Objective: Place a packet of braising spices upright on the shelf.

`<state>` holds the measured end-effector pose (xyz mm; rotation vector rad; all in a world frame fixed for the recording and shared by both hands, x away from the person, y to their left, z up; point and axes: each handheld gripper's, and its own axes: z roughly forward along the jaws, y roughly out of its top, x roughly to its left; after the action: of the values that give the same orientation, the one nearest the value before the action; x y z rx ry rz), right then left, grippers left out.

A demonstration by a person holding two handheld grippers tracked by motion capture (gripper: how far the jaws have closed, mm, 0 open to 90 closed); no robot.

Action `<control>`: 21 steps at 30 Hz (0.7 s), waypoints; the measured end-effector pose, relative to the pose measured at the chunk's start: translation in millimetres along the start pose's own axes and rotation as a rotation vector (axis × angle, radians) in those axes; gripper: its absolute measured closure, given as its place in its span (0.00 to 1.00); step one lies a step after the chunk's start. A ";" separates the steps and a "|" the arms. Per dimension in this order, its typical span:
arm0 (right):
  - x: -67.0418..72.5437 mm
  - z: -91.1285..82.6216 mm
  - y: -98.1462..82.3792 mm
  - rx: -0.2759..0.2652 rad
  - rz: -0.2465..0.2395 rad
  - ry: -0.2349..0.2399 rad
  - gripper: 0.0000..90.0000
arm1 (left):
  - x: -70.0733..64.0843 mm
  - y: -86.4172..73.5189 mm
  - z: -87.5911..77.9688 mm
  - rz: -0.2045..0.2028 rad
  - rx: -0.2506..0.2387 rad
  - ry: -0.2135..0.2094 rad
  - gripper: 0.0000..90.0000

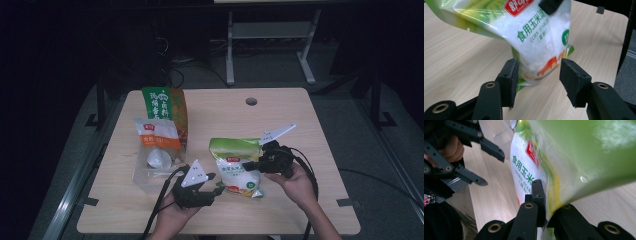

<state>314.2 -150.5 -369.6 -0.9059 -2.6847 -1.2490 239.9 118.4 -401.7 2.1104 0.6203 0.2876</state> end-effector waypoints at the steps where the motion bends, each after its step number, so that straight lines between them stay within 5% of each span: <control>1: -0.1 -0.3 0.8 -0.008 0.002 -0.001 1.00 | -0.2 -1.0 -0.8 0.002 -0.001 -0.001 0.53; 21: -5.0 -9.6 20.4 -0.035 0.032 0.010 1.00 | -0.7 -20.5 -4.0 -0.002 -0.019 -0.068 0.46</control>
<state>327.2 -149.6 -350.5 -0.9409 -2.6380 -1.2949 231.1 130.6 -416.1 2.0925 0.5774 0.2194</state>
